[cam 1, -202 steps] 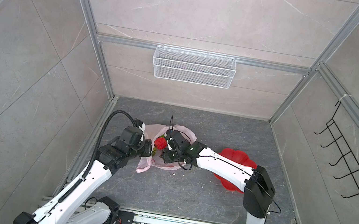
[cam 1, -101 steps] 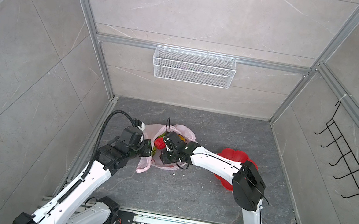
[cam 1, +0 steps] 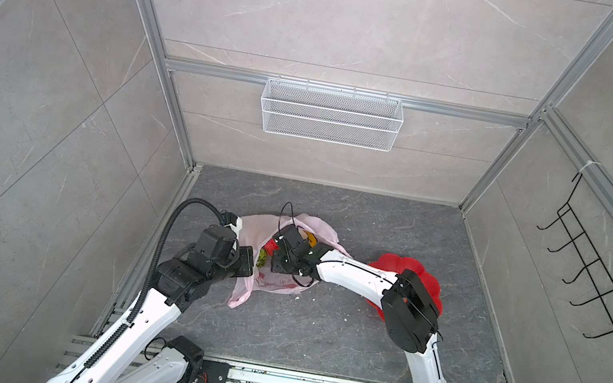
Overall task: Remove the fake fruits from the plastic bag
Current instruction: 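Move the right gripper back into the bag toward the red apple, then lower the right gripper and close it on the red apple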
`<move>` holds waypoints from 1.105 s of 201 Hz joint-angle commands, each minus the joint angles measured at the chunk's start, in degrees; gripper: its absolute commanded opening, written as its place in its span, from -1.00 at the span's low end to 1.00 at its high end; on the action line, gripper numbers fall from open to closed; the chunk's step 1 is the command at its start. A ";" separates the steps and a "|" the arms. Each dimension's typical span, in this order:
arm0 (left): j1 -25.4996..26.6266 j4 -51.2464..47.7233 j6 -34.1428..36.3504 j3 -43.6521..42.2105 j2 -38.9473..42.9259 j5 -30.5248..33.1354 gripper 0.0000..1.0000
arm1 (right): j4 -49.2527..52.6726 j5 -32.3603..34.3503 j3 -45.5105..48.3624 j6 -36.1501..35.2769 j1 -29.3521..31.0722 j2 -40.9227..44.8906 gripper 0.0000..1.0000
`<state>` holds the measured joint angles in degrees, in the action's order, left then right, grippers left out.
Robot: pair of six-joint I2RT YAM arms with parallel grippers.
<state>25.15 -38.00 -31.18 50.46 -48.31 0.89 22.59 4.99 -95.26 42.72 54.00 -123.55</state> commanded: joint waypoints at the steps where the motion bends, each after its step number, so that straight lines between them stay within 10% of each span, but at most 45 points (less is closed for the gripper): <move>1: 0.25 0.10 1.66 -0.62 0.95 -1.43 -1.00 | -2.14 2.18 -1.42 3.41 -0.23 -1.51 0.11; 222: 0.25 4.28 2.70 -3.08 0.76 -6.81 -1.00 | -11.25 7.19 -3.69 22.18 -1.31 -7.70 0.54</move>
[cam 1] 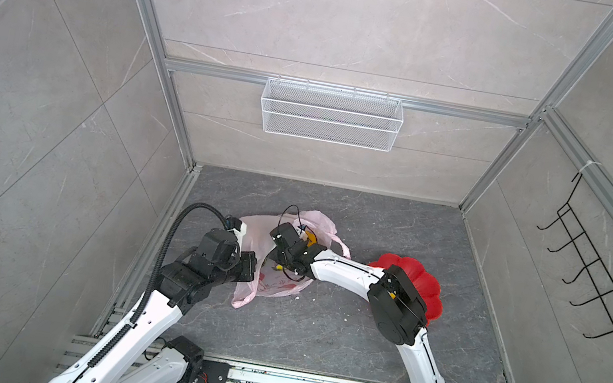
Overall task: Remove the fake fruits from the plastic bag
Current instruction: 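Lower the right gripper and close it on the red apple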
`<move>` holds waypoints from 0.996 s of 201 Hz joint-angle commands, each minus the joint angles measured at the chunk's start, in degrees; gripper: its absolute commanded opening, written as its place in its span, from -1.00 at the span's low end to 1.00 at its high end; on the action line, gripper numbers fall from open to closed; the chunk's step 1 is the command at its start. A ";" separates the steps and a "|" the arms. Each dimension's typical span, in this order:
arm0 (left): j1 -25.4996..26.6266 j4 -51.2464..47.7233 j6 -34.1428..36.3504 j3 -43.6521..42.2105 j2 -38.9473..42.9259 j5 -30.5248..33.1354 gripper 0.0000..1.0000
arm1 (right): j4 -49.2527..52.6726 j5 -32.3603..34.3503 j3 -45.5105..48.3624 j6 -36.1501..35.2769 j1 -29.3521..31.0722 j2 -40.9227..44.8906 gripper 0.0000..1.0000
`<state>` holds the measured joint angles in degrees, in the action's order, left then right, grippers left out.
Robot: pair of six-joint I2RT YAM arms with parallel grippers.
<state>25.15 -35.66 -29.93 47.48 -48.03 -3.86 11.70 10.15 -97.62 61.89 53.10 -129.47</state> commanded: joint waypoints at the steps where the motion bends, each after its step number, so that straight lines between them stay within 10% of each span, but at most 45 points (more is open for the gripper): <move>1: 0.25 1.97 1.46 -0.16 0.48 -2.14 -1.00 | -0.32 2.05 -1.38 3.08 -0.43 -1.81 0.53; 200: 0.25 4.54 1.02 -1.91 1.04 -4.14 -1.00 | -8.09 1.56 -1.41 11.30 -1.87 -6.75 0.53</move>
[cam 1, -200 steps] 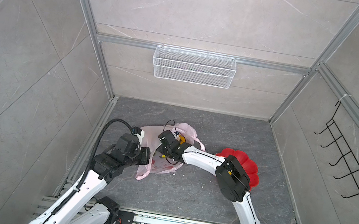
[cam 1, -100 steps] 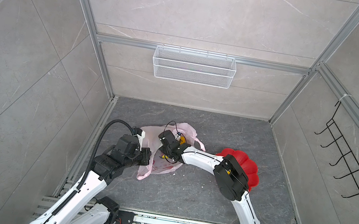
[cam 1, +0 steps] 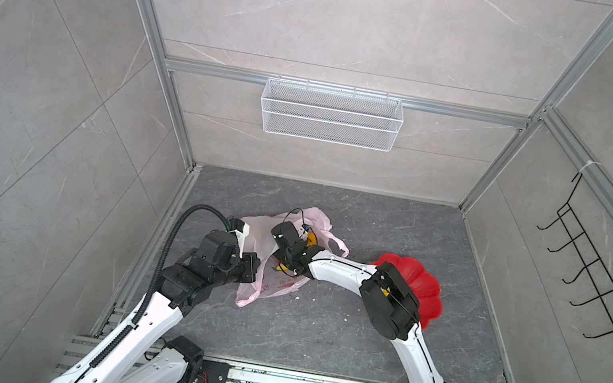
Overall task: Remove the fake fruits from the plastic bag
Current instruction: 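Lower the right gripper and close it on the red apple, then lift the red apple out of the bag with the right gripper toward the bowl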
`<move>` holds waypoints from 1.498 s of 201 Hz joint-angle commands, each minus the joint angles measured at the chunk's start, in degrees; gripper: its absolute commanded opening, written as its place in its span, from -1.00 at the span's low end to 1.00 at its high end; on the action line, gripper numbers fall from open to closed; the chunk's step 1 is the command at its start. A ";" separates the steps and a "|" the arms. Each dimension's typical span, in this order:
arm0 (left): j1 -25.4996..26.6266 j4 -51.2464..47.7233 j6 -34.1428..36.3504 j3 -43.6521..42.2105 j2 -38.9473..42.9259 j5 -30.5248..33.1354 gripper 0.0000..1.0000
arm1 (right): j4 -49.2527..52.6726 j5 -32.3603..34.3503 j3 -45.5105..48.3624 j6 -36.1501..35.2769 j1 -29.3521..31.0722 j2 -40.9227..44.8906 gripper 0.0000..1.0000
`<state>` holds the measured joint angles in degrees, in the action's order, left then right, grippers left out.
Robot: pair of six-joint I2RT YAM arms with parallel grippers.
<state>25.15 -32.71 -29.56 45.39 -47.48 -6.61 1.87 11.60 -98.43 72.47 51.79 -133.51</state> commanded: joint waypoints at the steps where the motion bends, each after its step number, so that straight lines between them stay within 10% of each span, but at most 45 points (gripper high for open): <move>1: 0.25 1.63 0.65 0.21 0.48 -1.34 -1.00 | 1.74 0.11 -0.61 0.74 -0.55 -2.71 0.53; 100: 0.25 2.76 0.43 0.91 0.58 0.09 -1.00 | 1.12 -1.05 0.99 -0.78 -0.82 -1.19 0.10; 301: 0.25 5.24 0.71 4.63 -0.24 7.72 -1.00 | 9.40 -2.45 17.57 -22.61 4.89 24.77 0.08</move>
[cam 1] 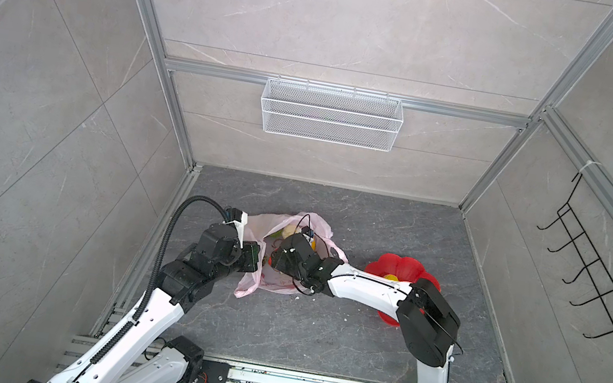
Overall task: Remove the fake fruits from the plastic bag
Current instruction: 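Lift the red apple out of the bag with the right gripper toward the bowl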
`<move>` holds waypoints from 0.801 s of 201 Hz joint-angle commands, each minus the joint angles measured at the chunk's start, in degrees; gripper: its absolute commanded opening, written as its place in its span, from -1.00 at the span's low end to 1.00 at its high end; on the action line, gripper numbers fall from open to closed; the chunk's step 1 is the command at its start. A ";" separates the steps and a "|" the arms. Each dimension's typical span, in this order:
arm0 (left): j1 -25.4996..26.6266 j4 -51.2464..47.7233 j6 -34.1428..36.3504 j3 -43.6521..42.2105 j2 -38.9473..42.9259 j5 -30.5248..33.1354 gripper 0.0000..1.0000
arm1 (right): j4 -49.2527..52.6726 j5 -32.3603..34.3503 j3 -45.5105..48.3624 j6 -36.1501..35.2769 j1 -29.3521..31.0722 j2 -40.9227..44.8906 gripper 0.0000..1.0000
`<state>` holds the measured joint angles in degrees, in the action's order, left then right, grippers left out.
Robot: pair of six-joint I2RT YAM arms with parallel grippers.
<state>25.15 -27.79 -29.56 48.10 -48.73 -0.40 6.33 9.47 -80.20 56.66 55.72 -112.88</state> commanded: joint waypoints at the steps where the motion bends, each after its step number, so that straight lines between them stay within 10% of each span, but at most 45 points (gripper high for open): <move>1: 0.25 0.39 0.72 1.91 1.05 1.53 -1.00 | 5.06 -0.33 -0.66 -6.95 0.96 4.28 0.08; 161: 0.25 1.94 1.87 4.01 -1.29 0.98 -1.00 | 23.25 -11.01 -4.60 -20.68 3.42 21.54 0.04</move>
<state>25.15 -28.01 -29.32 49.65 -49.21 0.14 26.11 0.45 -82.89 38.24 58.48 -95.00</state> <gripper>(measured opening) 0.048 0.597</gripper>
